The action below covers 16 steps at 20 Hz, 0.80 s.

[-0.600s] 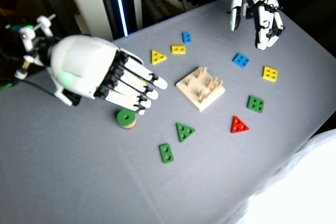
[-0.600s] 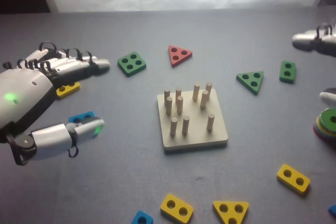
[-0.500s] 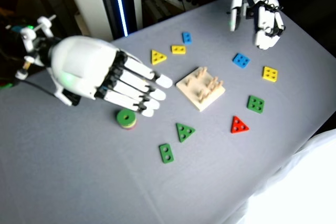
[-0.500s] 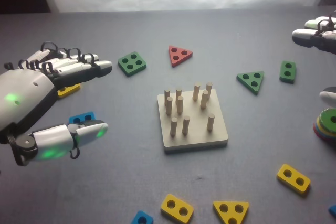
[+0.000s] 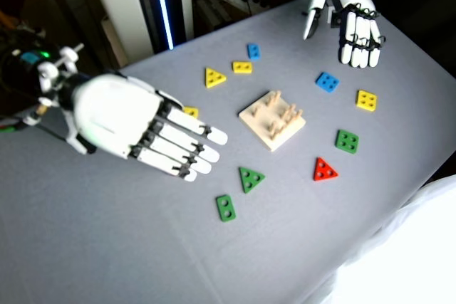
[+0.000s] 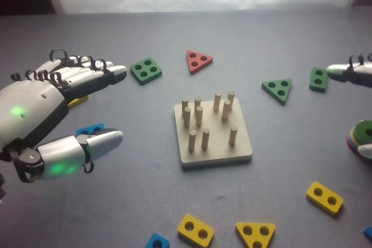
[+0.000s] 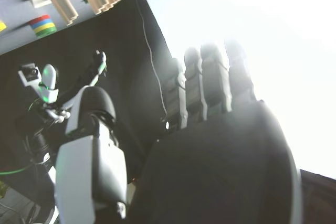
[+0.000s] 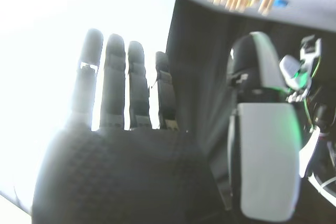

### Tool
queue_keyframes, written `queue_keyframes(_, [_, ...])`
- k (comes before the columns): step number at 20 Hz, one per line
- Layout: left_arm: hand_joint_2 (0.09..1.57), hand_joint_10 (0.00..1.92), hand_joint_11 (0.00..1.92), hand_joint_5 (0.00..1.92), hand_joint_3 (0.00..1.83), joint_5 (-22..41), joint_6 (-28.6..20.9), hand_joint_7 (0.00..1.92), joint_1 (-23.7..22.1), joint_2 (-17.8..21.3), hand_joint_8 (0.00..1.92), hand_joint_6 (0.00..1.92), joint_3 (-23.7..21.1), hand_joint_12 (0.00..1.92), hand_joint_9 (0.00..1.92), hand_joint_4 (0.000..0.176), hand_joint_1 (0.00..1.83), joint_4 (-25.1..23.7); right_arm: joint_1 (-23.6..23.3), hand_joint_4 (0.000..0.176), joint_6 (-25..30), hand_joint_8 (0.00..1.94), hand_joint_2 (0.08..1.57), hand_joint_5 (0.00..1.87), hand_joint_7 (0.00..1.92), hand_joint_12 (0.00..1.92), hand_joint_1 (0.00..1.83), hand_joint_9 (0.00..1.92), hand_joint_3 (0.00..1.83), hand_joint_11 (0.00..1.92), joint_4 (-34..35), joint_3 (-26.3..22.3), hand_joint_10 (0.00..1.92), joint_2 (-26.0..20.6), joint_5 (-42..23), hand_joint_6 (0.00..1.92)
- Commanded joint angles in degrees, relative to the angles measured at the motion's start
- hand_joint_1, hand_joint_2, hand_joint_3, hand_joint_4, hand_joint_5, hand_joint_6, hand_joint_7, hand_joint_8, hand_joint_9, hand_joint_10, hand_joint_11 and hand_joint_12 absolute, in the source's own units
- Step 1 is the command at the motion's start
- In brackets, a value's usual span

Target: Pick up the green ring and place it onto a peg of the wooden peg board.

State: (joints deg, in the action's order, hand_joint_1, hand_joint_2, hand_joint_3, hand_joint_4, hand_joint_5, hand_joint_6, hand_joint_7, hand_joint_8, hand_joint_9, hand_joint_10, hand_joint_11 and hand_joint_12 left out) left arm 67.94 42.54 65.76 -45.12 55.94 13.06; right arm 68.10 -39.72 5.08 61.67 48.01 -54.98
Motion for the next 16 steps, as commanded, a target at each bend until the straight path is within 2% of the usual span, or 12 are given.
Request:
queue_keyframes(1, [1.25,0.00,0.00,0.36,0.00,6.87,-0.20,0.30,-0.70,-0.25,0.00,0.00,-0.10,0.47,0.27,0.037,0.45,-0.57,-0.30,0.086,0.13,0.00,0.93,0.24,0.33,1.06,0.85,0.38,0.00,0.01,0.29,0.36,0.00,-0.35,-4.29,0.00])
queue_keyframes(2, [1.25,0.00,0.00,0.36,0.00,6.83,-0.20,0.30,-0.70,-0.32,0.00,0.00,-0.10,0.48,0.26,0.042,0.44,-0.57,-0.30,0.086,0.13,0.00,0.90,0.25,0.33,1.03,0.87,0.41,0.00,0.05,-0.24,0.47,0.00,-0.34,-3.04,0.00])
queue_keyframes(4, [1.25,0.00,0.00,0.39,0.00,6.56,-0.20,0.30,-0.70,-0.52,0.00,0.00,-0.06,0.63,0.28,0.039,0.48,-0.76,-0.30,0.082,-0.47,0.00,0.87,0.27,0.36,0.93,0.91,0.47,0.00,0.16,-0.60,0.69,0.01,0.03,-0.91,0.00])
queue_keyframes(6, [1.25,0.00,0.00,0.41,0.00,6.49,-0.34,0.29,-0.70,-0.71,0.00,0.00,-0.01,0.64,0.26,0.037,0.54,-0.79,-0.31,0.107,-0.76,0.01,0.87,0.28,0.38,0.90,0.91,0.51,0.00,0.24,-0.60,1.34,0.01,0.65,0.56,0.00])
queue_keyframes(8, [1.26,0.00,0.00,0.41,0.00,6.56,-1.30,0.30,-0.71,-1.06,0.00,0.00,0.35,0.67,0.26,0.043,0.56,-0.97,-0.64,0.120,-0.76,0.00,0.88,0.30,0.38,0.91,0.97,0.47,0.00,0.16,-0.78,2.24,0.00,1.07,2.46,0.00])
queue_keyframes(10, [1.27,0.00,0.00,0.41,0.00,6.60,-1.39,0.30,-0.71,-1.18,0.00,0.00,0.38,0.75,0.27,0.036,0.57,-1.10,-1.32,0.096,-0.76,0.01,0.89,0.33,0.41,0.92,1.04,0.48,0.00,0.15,-1.79,3.01,0.00,1.33,4.81,0.01])
queue_keyframes(11, [1.28,0.00,0.00,0.41,0.00,6.59,-1.39,0.31,-0.71,-1.18,0.00,0.00,0.37,0.76,0.27,0.031,0.59,-1.14,-1.66,0.116,-0.77,0.00,0.89,0.34,0.43,0.89,1.04,0.49,0.00,0.19,-2.20,3.29,0.00,1.44,5.72,0.00])
queue_keyframes(12, [1.28,0.01,0.00,0.40,0.00,6.59,-1.39,0.32,-0.71,-1.18,0.01,0.00,0.36,0.77,0.29,0.034,0.57,-1.16,-1.95,0.095,-0.77,0.00,0.90,0.39,0.48,0.91,1.07,0.53,0.00,0.22,-2.43,3.57,0.01,1.64,6.39,0.00])
queue_keyframes(13, [1.28,0.01,0.00,0.40,0.00,6.56,-1.39,0.32,-0.71,-1.19,0.00,0.00,0.36,0.76,0.29,0.030,0.59,-1.16,-2.15,0.081,-0.77,0.01,0.90,0.42,0.50,0.91,1.10,0.55,0.00,0.22,-2.47,3.87,0.01,1.88,6.79,0.01])
queue_keyframes(14, [1.28,0.01,0.00,0.41,0.00,6.54,-1.39,0.33,-0.71,-1.23,0.00,0.00,0.35,0.76,0.30,0.022,0.60,-1.16,-2.38,0.083,-0.77,0.01,0.90,0.46,0.53,0.93,1.12,0.58,0.00,0.25,-2.46,4.17,0.01,2.19,7.00,0.01])
queue_keyframes(16, [1.28,0.00,0.00,0.40,0.00,6.60,-1.39,0.34,-0.66,-1.39,0.00,0.00,0.37,0.70,0.30,0.032,0.60,-1.08,-2.82,0.077,-0.77,0.01,0.90,0.51,0.57,0.95,1.15,0.63,0.00,0.27,-2.46,4.48,0.01,2.79,7.32,0.01])
